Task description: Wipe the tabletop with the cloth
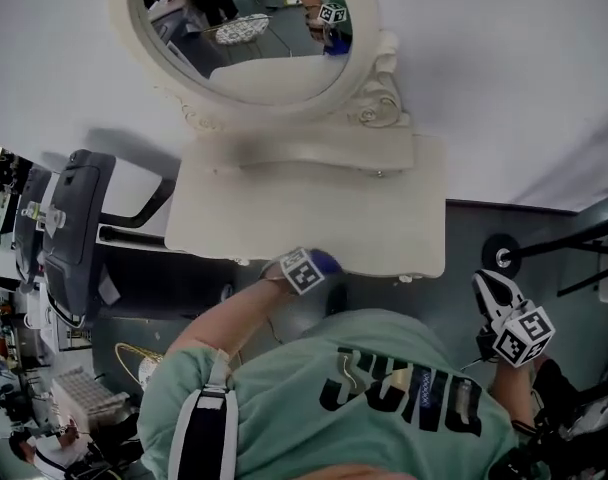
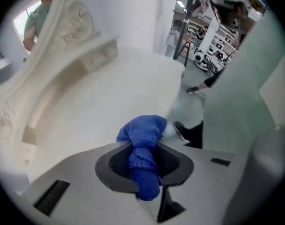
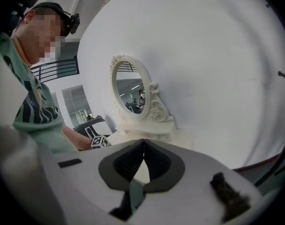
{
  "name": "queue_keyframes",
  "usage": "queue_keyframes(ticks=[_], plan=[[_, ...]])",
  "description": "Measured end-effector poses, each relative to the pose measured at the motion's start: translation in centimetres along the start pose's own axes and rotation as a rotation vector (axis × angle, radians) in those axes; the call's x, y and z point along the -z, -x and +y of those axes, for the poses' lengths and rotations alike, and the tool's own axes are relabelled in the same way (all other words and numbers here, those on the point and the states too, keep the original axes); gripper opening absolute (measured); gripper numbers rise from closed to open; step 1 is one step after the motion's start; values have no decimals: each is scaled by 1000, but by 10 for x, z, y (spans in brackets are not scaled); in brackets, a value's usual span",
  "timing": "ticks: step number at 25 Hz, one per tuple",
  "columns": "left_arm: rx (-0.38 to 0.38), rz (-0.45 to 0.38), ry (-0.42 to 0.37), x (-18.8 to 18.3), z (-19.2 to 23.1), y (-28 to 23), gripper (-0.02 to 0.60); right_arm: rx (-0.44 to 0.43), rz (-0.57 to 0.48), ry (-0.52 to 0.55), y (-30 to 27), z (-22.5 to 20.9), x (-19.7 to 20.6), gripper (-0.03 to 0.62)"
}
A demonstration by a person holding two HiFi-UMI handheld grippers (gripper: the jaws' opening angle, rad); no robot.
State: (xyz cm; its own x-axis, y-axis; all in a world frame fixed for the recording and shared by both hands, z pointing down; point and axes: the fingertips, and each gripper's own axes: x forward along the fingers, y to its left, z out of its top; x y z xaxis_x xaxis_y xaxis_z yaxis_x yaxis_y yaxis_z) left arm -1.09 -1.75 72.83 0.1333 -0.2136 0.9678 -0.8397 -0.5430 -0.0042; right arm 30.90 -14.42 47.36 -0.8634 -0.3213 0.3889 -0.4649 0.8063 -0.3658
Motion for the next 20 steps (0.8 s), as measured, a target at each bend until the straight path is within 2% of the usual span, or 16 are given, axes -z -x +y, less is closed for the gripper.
queue_keyframes(ticks=[1, 3, 5, 8, 12, 16, 20], plan=[[-41, -52, 0, -34, 27, 5, 100, 12, 4, -8, 1, -1, 3, 12], [-113, -103, 2, -91, 78, 5, 100, 29, 16, -11, 0, 1, 7, 12], [-168, -114, -7, -135, 120, -11, 100, 53, 32, -11, 2, 1, 10, 12], [-233, -94, -32, -173, 159, -42, 100, 104, 55, -15, 9, -2, 14, 12], [-257, -81, -18, -187, 172, -71, 101, 159, 84, -25, 20, -7, 16, 12], [-264, -66, -30, -190, 170, -75, 100, 163, 97, -23, 28, -12, 16, 12], [-208, -7, -62, -164, 126, -68, 98, 119, 80, -5, 35, -11, 13, 12]])
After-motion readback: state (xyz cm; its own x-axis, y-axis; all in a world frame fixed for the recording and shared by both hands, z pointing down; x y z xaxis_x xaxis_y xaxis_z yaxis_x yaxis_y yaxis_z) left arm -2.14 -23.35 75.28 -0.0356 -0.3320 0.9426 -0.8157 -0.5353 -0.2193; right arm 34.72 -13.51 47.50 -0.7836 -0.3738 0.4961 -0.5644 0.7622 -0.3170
